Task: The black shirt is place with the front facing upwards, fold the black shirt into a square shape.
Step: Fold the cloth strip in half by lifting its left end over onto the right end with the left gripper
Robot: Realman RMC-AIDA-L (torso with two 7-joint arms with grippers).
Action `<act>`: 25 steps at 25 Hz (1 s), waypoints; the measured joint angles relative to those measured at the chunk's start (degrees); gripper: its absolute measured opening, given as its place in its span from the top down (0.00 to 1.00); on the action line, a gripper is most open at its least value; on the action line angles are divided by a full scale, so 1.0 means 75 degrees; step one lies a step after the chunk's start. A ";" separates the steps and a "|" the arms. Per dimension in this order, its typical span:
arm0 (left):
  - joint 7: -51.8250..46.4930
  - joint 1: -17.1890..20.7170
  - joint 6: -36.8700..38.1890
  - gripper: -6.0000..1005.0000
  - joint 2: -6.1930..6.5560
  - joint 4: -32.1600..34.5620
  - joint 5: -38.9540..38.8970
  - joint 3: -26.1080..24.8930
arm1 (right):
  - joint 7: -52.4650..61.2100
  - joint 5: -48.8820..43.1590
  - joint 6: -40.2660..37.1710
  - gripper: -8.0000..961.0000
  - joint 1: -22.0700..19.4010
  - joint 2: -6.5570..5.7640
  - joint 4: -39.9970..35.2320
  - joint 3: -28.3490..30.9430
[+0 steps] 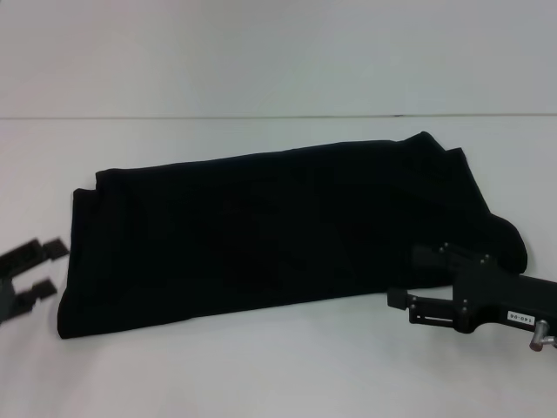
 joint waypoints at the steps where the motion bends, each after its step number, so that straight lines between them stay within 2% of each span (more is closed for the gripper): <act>1: -0.0267 0.0043 0.0172 0.15 0.0007 0.0085 0.0222 -0.0089 | -0.0024 -0.0046 0.0027 0.01 -0.0001 0.0002 -0.0001 -0.0001; 5: -0.1009 0.0137 0.0612 0.15 0.0026 0.0281 0.0903 -0.0302 | -0.0090 -0.0125 0.0117 0.01 0.0017 0.0000 -0.0005 -0.0006; 11: -0.1478 -0.0007 0.0623 0.15 0.0055 0.0304 0.1695 -0.0274 | -0.0157 -0.0103 0.0169 0.01 -0.0002 0.0023 -0.0009 0.0041; 25: -0.1578 -0.0090 -0.0231 0.15 0.0051 0.0008 0.1725 -0.0309 | -0.0158 -0.0087 0.0279 0.01 -0.0023 0.0043 0.0059 0.0078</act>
